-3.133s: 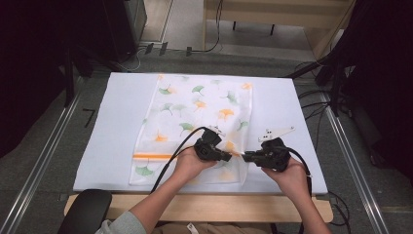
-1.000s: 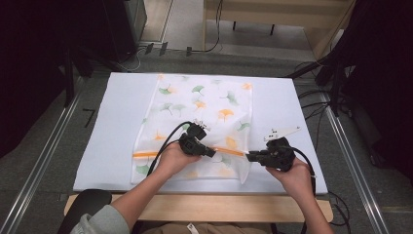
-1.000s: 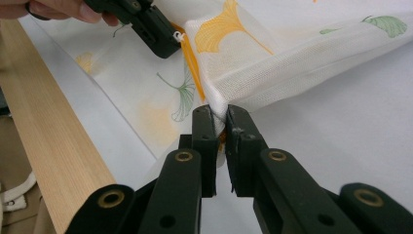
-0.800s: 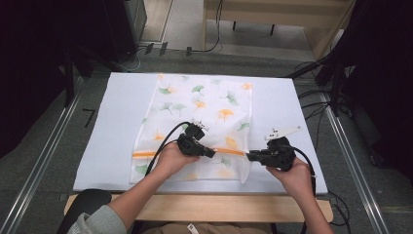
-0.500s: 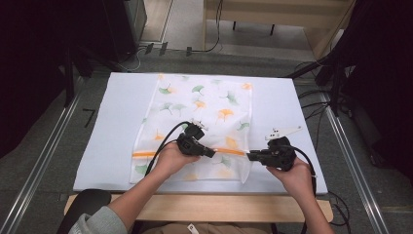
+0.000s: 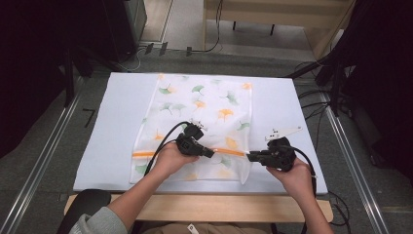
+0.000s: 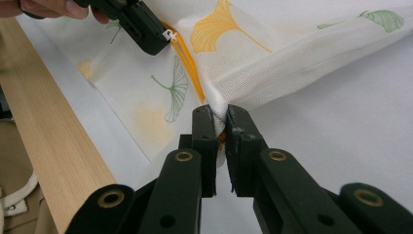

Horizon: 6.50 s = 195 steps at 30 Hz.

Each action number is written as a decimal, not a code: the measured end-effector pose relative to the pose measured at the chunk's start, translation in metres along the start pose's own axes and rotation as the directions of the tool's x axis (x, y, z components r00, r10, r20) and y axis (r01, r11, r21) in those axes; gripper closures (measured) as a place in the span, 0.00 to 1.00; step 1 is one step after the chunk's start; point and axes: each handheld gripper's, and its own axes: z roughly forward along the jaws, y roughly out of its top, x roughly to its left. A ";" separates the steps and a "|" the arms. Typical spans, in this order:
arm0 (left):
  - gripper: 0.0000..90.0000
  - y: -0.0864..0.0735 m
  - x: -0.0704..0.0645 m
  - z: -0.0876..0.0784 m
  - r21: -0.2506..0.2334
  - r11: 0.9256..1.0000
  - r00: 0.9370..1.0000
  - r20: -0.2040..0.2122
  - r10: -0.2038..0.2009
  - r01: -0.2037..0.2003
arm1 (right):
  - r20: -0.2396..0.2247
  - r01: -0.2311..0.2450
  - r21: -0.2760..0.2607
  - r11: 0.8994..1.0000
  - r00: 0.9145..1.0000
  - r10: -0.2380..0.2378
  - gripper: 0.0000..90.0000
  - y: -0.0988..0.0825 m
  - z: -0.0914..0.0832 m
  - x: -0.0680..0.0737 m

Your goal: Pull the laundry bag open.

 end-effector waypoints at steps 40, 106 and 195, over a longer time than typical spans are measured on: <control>1.00 -0.004 0.008 -0.007 0.001 1.000 1.000 -0.007 -0.028 0.028 | 0.008 -0.014 0.007 1.000 1.000 0.014 0.95 -0.003 -0.003 -0.004; 1.00 -0.046 0.032 -0.063 0.010 0.993 0.987 -0.110 -0.118 0.120 | -0.013 -0.008 0.048 0.999 1.000 0.008 0.94 0.002 0.008 -0.013; 1.00 -0.067 0.041 -0.086 -0.043 0.982 0.975 -0.117 -0.187 0.183 | 0.005 -0.021 0.063 0.998 1.000 0.021 0.94 0.001 0.009 -0.017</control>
